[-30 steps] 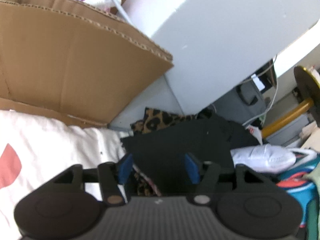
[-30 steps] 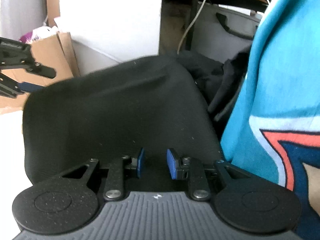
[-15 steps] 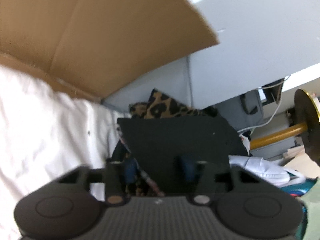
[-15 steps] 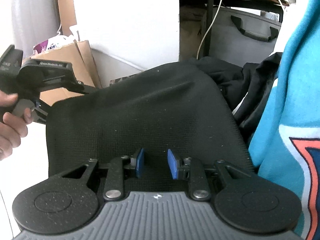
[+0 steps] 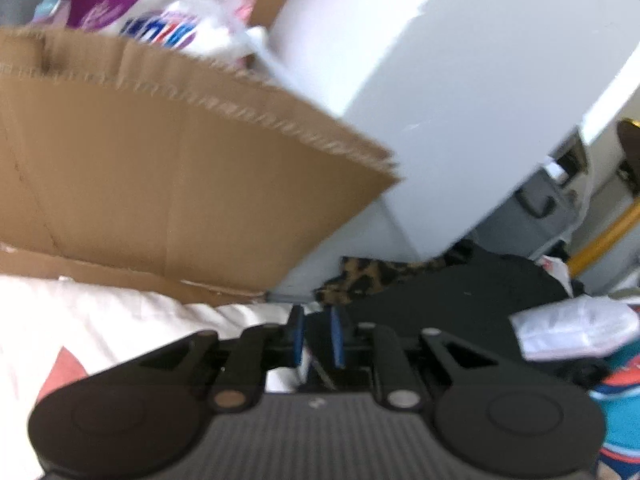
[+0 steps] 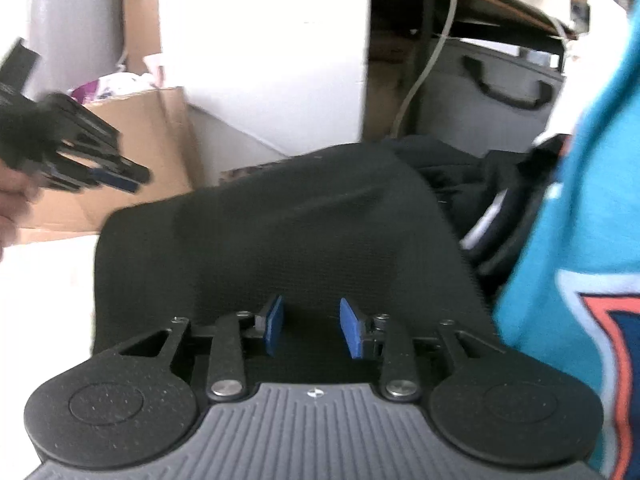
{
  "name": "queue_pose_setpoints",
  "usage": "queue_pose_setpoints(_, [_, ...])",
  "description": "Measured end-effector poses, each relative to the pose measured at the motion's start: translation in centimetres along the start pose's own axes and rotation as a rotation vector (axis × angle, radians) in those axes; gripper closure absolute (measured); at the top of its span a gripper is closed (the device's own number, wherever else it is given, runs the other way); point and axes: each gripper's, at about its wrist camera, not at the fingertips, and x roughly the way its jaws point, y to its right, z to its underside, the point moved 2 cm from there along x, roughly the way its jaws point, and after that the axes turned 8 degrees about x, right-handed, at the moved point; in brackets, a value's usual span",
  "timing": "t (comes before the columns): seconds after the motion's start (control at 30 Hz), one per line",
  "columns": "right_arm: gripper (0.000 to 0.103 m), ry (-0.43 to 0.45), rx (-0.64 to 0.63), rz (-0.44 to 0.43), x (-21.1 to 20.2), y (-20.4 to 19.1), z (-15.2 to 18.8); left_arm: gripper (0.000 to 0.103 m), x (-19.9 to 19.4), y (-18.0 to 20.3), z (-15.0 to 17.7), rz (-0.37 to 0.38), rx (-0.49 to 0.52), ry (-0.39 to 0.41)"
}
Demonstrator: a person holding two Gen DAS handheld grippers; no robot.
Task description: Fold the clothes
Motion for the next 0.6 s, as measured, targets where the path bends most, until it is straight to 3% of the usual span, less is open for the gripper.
queue_pose_setpoints(0.1, [0.065, 0.01, 0.005, 0.05, -0.1, 0.8, 0.6, 0.089, -1.7, 2.2, 0.1, 0.056, 0.065, 0.007])
queue_pose_setpoints(0.33, [0.065, 0.02, 0.0, 0.102, -0.5, 1.8, 1.9, 0.089, -2.4, 6.8, 3.1, 0.133, 0.26, -0.058])
queue_pose_setpoints(0.53, [0.065, 0.001, 0.003, 0.166, 0.0, 3.2, 2.7, 0.09, -0.2, 7.4, 5.3, 0.086, 0.324, -0.112])
queue_pose_setpoints(0.6, [0.065, -0.012, 0.01, 0.199, 0.2, 3.9, 3.0, 0.098, 0.6, 6.7, 5.5, 0.063, 0.312, -0.119])
